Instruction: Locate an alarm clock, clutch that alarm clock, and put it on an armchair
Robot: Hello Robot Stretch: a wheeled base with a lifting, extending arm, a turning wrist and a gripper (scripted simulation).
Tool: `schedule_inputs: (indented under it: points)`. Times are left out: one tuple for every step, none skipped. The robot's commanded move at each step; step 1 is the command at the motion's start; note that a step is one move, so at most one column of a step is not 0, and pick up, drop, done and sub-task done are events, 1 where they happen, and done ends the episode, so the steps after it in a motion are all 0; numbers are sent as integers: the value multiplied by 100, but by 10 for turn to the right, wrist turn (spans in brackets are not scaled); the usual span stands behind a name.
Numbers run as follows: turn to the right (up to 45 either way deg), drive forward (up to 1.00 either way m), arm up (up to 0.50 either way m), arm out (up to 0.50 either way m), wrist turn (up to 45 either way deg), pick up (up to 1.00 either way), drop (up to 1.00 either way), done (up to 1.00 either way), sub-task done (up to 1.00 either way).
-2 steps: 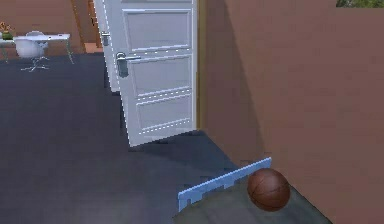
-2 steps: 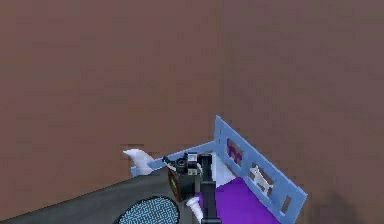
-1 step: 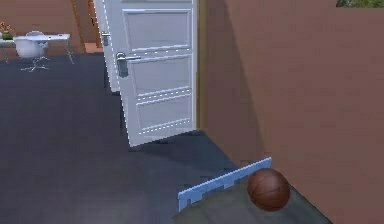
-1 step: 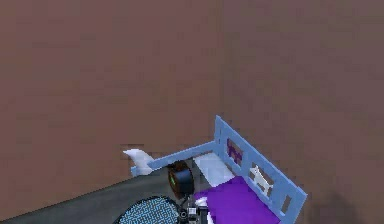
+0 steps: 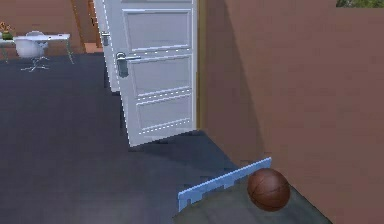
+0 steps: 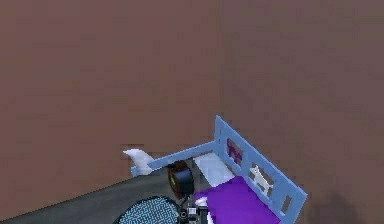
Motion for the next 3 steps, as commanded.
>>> schedule_inputs:
  points:
    - [0,0,10,0,0,0,0,0,0]
    - [0,0,50,0,0,0,0,0,0]
    - [0,0,6,0,0,0,0,0,0]
